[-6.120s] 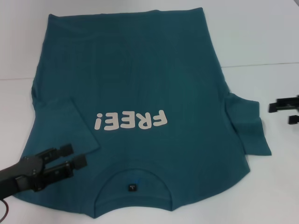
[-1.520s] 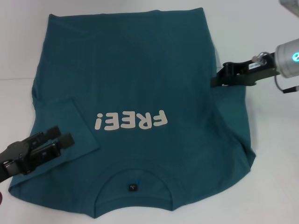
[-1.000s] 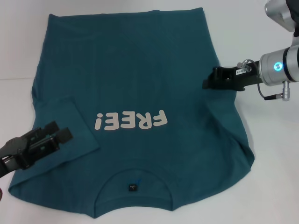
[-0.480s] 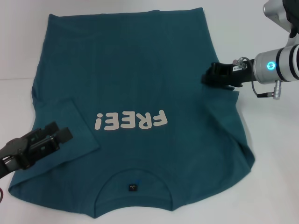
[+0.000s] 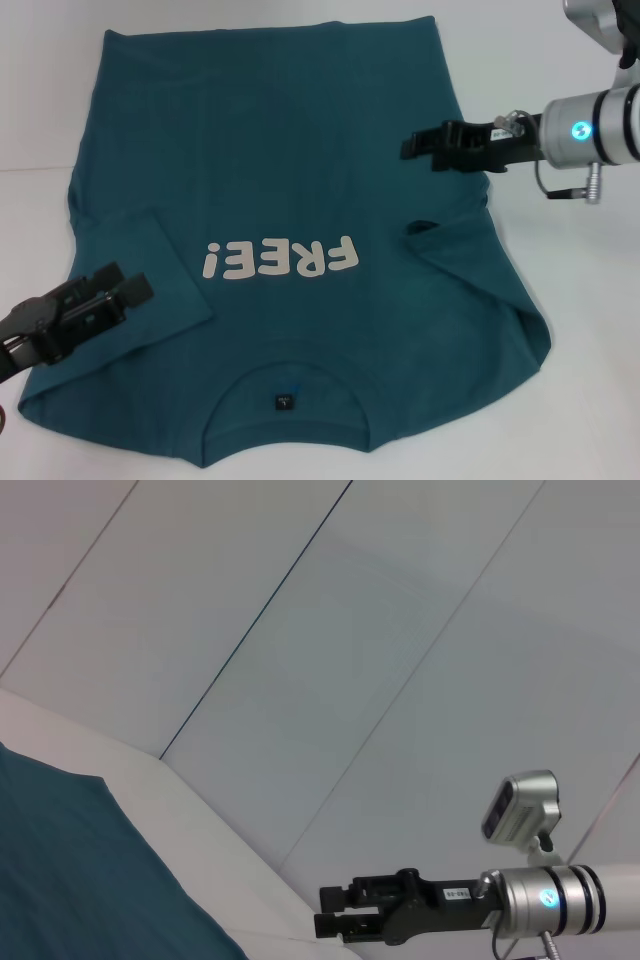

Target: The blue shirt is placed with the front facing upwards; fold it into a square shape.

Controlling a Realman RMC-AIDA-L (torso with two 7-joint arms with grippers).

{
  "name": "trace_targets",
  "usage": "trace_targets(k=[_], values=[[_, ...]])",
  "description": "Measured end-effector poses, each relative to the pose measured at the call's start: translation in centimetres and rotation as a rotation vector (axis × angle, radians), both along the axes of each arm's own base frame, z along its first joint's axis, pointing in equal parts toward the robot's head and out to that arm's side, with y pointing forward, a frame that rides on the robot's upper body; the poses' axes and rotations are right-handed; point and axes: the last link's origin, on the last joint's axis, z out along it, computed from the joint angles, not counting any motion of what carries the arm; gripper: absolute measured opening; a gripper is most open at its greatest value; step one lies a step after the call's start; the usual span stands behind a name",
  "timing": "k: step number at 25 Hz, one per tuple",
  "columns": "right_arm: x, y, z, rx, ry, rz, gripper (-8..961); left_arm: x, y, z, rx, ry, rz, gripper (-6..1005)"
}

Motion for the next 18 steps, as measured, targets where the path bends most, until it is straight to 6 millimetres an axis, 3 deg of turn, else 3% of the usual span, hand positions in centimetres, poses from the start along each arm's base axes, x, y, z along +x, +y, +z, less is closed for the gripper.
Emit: trace_targets(k=[6, 9, 11, 18], values=[[1.3, -0.4, 3.5, -0.044, -0.095, 0.026, 503, 0.0, 0.0, 0.0, -0.001, -0.001, 0.001, 888], [2.6, -0.9, 5.3, -0.06, -0.134, 0.013, 619, 0.0, 0.0, 0.0, -0.001, -0.001, 0.003, 888], [3.7, -1.5, 5.8, -0.084, -0.18, -0.001, 697, -0.1, -0.1, 0.0, -0.002, -0.002, 0.004, 888], [5.5, -2.2, 5.2, -0.115, -0.301, 0.024, 687, 0.0, 0.0, 0.0, -0.005, -0.005, 0.006, 888]])
